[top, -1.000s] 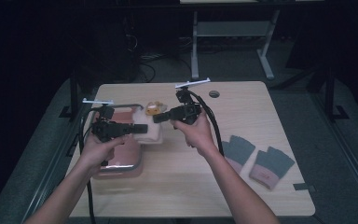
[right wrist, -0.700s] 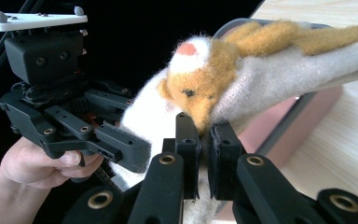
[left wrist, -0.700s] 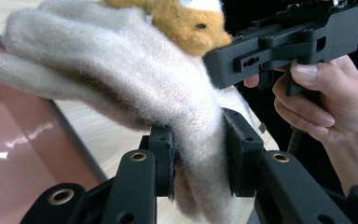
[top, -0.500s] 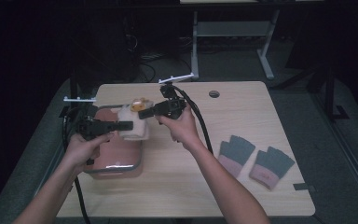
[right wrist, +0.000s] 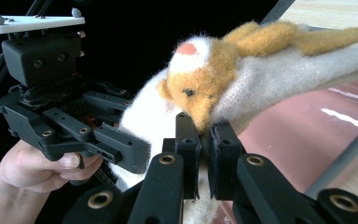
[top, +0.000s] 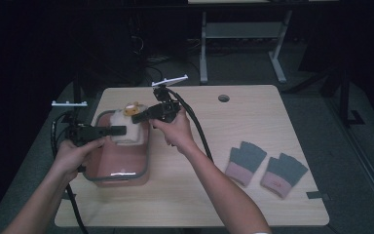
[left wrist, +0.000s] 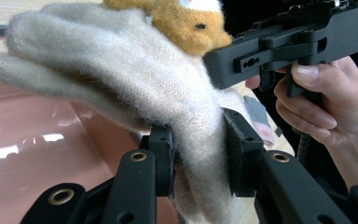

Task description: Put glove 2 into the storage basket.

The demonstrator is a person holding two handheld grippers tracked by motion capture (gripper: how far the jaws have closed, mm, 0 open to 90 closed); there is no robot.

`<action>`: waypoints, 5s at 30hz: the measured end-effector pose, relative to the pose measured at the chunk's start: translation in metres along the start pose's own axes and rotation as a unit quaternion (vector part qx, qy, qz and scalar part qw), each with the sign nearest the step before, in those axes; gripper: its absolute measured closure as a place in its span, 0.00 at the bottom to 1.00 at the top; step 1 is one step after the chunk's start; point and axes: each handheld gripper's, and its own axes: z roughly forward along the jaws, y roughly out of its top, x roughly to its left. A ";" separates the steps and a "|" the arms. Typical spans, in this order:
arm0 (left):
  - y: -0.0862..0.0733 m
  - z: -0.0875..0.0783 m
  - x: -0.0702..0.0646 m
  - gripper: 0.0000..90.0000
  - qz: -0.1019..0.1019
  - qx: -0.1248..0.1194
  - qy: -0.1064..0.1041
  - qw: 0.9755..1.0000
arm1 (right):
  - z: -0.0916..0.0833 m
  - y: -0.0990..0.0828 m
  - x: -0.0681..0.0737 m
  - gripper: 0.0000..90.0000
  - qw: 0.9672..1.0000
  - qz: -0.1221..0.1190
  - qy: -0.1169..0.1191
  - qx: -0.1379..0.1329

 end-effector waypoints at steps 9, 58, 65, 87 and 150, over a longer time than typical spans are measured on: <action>-0.004 -0.006 0.008 0.75 -0.006 0.004 0.009 1.000 | 0.015 0.001 -0.002 0.93 1.000 0.003 0.005 0.005; -0.044 0.008 0.058 0.75 -0.061 0.075 0.044 0.994 | 0.080 -0.034 -0.044 0.93 0.997 0.059 0.006 0.058; -0.049 0.012 0.063 0.75 -0.068 0.077 0.045 0.994 | 0.085 -0.037 -0.048 0.93 0.996 0.062 -0.004 0.066; -0.062 0.024 0.069 0.75 -0.063 0.111 0.089 0.988 | 0.095 -0.037 -0.039 0.84 0.989 0.018 -0.078 0.123; -0.042 0.023 0.045 0.60 -0.018 0.120 0.128 0.984 | 0.031 -0.040 -0.031 0.73 0.996 0.001 -0.055 0.070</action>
